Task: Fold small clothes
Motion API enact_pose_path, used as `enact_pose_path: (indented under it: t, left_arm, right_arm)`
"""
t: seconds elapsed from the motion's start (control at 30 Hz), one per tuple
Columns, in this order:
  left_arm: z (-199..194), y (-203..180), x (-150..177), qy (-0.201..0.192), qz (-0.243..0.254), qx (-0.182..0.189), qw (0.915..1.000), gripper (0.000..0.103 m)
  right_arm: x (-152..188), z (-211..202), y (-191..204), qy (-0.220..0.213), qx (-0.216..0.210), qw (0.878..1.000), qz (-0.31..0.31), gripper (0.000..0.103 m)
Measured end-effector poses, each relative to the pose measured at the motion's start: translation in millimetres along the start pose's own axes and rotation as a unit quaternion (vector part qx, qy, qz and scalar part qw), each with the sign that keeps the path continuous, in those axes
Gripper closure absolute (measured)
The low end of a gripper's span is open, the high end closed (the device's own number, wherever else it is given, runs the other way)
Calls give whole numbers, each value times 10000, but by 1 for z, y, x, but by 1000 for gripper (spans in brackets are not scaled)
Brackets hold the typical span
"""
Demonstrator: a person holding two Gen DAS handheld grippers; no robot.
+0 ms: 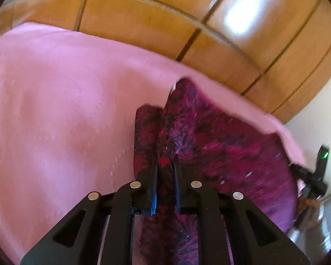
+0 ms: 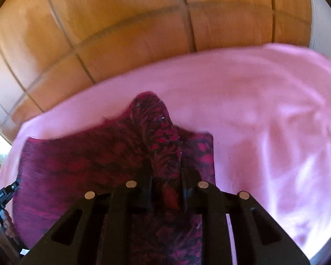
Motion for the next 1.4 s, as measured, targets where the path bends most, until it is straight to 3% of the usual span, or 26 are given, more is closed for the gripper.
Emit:
enact_pose_path:
  t: [0.1, 0.13, 0.17, 0.23, 0.27, 0.33, 0.4, 0.47, 0.57, 0.67, 0.77, 0.9, 1.1, 1.17, 1.2, 1.4]
  left_arm:
    - [-4, -1, -3, -40, 18, -300, 9995, 87]
    - [-7, -2, -6, -78, -11, -398, 9992, 78]
    - [-15, -3, -10, -205, 13, -577, 9981, 76]
    - [-32, -14, -15, -472, 207, -671, 9964, 76]
    - [-42, -20, -19, -633, 296, -679, 9952, 76]
    - [-51, -42, -28, -834, 418, -563, 9940, 76]
    - [-51, -63, -36, -900, 559, -355, 9937, 76]
    - [-39, -83, -39, -849, 732, -269, 9933, 76]
    - [-15, -99, -39, -760, 886, -278, 9928, 76]
    - [14, -81, -36, -533, 866, -722, 9922, 76]
    - [32, -51, -32, -362, 520, -657, 9958, 76]
    - [36, -46, -33, -454, 483, -598, 9960, 76]
    - [11, -57, -30, -582, 624, -906, 9922, 76]
    - [-7, -60, -24, -767, 702, -1059, 9889, 65]
    - [-14, -60, -23, -860, 695, -1068, 9881, 54]
    - [-35, -66, -14, -1033, 815, -1118, 9850, 52]
  right_arm:
    - [3, 4, -3, -148, -12, 9999, 71, 80]
    - [3, 1, -3, -153, -44, 9998, 95, 72]
    - [-2, -2, -2, -189, -59, 9997, 109, 68]
    - [-5, -13, -1, -283, 83, 9996, 36, 51]
    - [-9, -27, -1, -471, 316, 9984, -33, 43]
    - [-17, -47, 6, -776, 432, 9959, -175, 42]
    - [-21, -69, 34, -1056, 255, 9934, -365, 38]
    - [-20, -72, 68, -1058, -64, 9930, -518, 33]
    - [-12, -54, 117, -794, -434, 9924, -830, 32]
    - [-6, -21, 139, -452, -388, 9932, -1004, 33]
    - [0, 16, 140, -155, -242, 9948, -979, 32]
    - [-5, 35, 134, -240, -172, 9946, -996, 31]
    - [-3, 33, 128, -293, -323, 9948, -917, 30]
    - [-4, 33, 130, -300, -336, 9948, -910, 30]
    - [-4, 31, 131, -315, -350, 9949, -896, 30]
    - [0, 1, 121, -405, -492, 9948, -793, 25]
Point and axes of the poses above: each gripper's, at about its wrist camera, not at the fingertips, and z roughly the way its jaws point, y to its left, x to its underside, the point moved 10 cm from there along z, roughly the way its jaws point, and after that the axes turned 6 degrees about -z, right-handed, at the moved point
